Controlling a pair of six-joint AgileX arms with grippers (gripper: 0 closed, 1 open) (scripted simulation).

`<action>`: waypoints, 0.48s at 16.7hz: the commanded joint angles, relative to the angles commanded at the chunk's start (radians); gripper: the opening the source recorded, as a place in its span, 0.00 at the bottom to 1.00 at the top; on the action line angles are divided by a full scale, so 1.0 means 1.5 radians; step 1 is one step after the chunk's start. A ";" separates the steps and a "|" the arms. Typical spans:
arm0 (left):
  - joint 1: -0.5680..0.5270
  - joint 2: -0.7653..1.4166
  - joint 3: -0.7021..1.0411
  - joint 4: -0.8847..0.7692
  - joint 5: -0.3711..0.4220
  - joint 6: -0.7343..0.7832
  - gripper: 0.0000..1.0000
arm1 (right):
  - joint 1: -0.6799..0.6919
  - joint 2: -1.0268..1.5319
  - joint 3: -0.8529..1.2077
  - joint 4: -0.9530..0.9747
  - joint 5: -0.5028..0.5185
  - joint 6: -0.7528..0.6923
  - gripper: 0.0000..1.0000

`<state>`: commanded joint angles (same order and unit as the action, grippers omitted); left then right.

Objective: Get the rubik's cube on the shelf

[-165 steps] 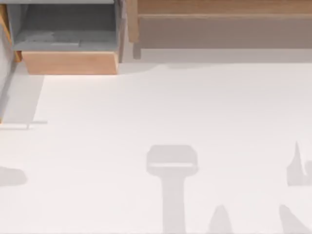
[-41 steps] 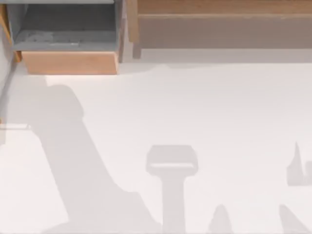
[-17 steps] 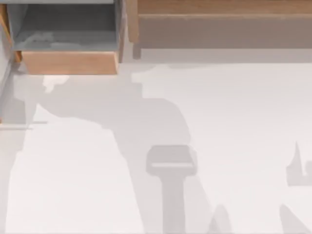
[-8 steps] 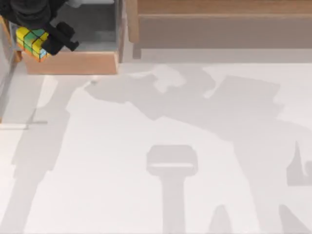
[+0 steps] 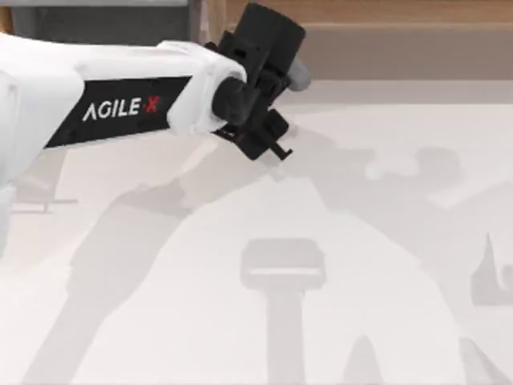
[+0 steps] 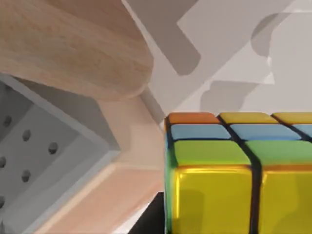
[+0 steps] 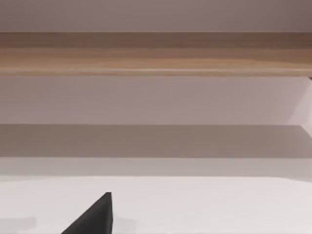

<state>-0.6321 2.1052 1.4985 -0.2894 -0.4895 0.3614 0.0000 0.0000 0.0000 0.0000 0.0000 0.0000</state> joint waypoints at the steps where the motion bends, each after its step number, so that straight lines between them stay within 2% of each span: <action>1: -0.026 0.012 -0.014 0.063 -0.017 -0.008 0.00 | 0.000 0.000 0.000 0.000 0.000 0.000 1.00; 8: -0.142 0.116 -0.034 0.520 -0.122 -0.056 0.00 | 0.000 0.000 0.000 0.000 0.000 0.000 1.00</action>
<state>-0.8449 2.2793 1.4469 0.4907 -0.6723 0.2772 0.0000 0.0000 0.0000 0.0000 0.0000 0.0000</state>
